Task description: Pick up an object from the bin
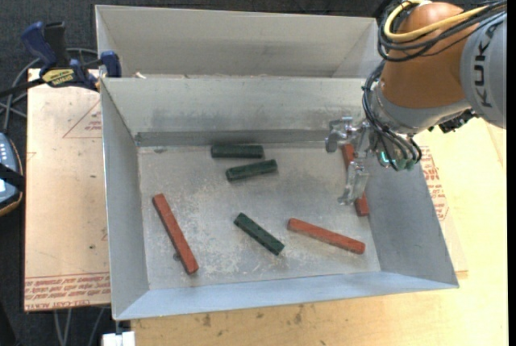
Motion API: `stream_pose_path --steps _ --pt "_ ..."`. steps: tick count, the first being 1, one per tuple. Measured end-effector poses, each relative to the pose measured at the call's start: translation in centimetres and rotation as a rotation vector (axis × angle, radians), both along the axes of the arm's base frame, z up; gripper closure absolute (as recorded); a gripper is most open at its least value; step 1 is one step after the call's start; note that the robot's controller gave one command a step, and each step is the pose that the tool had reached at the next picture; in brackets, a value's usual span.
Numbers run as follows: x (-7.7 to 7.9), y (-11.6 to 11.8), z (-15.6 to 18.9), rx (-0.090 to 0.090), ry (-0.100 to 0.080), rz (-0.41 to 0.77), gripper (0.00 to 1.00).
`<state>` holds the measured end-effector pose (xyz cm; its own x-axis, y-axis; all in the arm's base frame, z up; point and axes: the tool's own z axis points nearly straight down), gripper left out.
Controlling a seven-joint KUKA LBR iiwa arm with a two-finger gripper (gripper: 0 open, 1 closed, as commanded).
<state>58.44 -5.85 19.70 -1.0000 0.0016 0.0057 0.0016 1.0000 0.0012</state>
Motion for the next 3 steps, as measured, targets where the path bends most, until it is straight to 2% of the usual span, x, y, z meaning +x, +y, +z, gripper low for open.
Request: stream_pose_path --steps 1,2,3 --pt "-4.5 -0.7 -13.0 0.001 0.002 -0.153 0.0" --pt "-5.8 -1.1 -9.6 -0.001 -0.007 -0.236 0.0" --pt "-8.1 -1.9 -9.8 -0.001 -0.004 -0.414 0.0"
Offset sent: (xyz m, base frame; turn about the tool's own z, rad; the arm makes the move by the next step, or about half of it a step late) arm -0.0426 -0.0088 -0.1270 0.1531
